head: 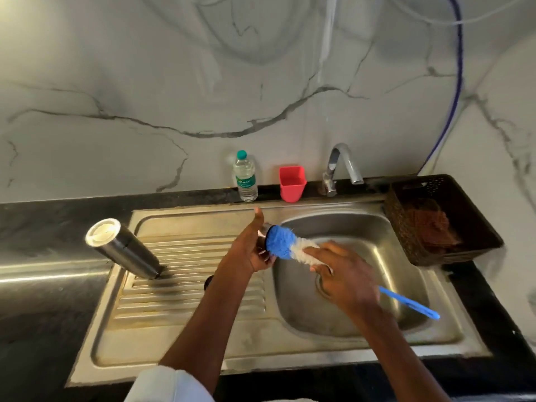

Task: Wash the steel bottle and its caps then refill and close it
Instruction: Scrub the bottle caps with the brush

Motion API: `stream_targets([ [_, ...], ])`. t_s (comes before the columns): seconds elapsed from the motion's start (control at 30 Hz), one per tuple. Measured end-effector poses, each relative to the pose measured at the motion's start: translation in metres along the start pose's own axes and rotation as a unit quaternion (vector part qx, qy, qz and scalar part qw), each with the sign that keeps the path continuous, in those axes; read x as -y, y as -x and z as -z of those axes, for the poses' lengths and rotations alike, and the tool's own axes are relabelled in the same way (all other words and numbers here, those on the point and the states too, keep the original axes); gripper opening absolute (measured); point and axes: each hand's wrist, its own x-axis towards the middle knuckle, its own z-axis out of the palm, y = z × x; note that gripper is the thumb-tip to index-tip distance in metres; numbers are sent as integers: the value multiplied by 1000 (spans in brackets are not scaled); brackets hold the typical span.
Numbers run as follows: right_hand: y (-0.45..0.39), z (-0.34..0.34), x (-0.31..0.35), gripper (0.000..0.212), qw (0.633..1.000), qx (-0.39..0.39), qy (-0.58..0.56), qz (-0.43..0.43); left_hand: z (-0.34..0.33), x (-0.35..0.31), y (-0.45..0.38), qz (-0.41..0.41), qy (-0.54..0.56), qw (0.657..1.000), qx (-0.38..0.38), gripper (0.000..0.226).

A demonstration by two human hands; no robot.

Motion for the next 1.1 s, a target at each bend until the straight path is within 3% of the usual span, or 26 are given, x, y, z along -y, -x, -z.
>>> stream_targets([
  [0.07,-2,-1,-8,39,994,19,-90,-66,-20,5,0,-26,60,998,20,36],
  [0.1,-9,0,-14,37,964,48,-215,-148,-29,8,1,-47,76,995,33,25],
  [0.13,-16,4,-20,33,884,95,-382,-253,-35,10,2,-71,92,992,54,22],
  [0.17,-20,9,-28,28,773,165,-512,-336,-38,12,0,-91,117,985,84,26],
  [0.2,-21,13,-34,26,700,200,-575,-374,-41,14,1,-104,145,977,114,34],
  [0.23,-21,14,-42,25,691,212,-583,-369,-43,16,1,-114,147,974,132,45],
  [0.27,-22,17,-48,27,717,203,-569,-349,-46,17,3,-113,127,978,122,52],
  [0.37,-24,24,-66,42,911,77,-347,-208,-63,16,8,-70,-18,997,-21,60],
  [0.43,-26,28,-77,45,981,54,-158,-100,-75,21,6,-74,-41,991,-102,53],
  [0.5,-30,34,-77,45,989,44,-127,-67,-82,25,8,-86,-1,993,-84,24],
  [0.53,-33,37,-79,41,976,45,-193,-86,-85,28,9,-94,44,993,-58,12],
  [0.6,-37,36,-83,32,903,85,-388,-164,-84,29,13,-110,136,985,10,14],
  [0.63,-35,38,-83,31,880,97,-430,-179,-83,30,17,-116,157,980,29,17],
  [0.7,-34,33,-88,37,908,73,-387,-145,-86,30,20,-114,143,983,18,31],
  [0.77,-31,29,-91,44,941,61,-313,-114,-91,30,23,-105,86,989,-51,52],
  [0.8,-29,30,-89,47,952,57,-286,-95,-93,29,23,-110,71,989,-72,50],
  [0.87,-31,31,-88,47,958,43,-275,-66,-89,29,18,-121,95,985,-79,24],
  [1.0,-39,33,-98,44,957,25,-286,-49,-79,29,15,-128,122,984,-23,19],
  [1.03,-40,35,-99,44,960,21,-274,-47,-82,31,16,-120,117,986,-23,20],
  [1.1,-38,38,-100,42,968,22,-248,-34,-92,35,17,-102,81,988,-79,43],
])
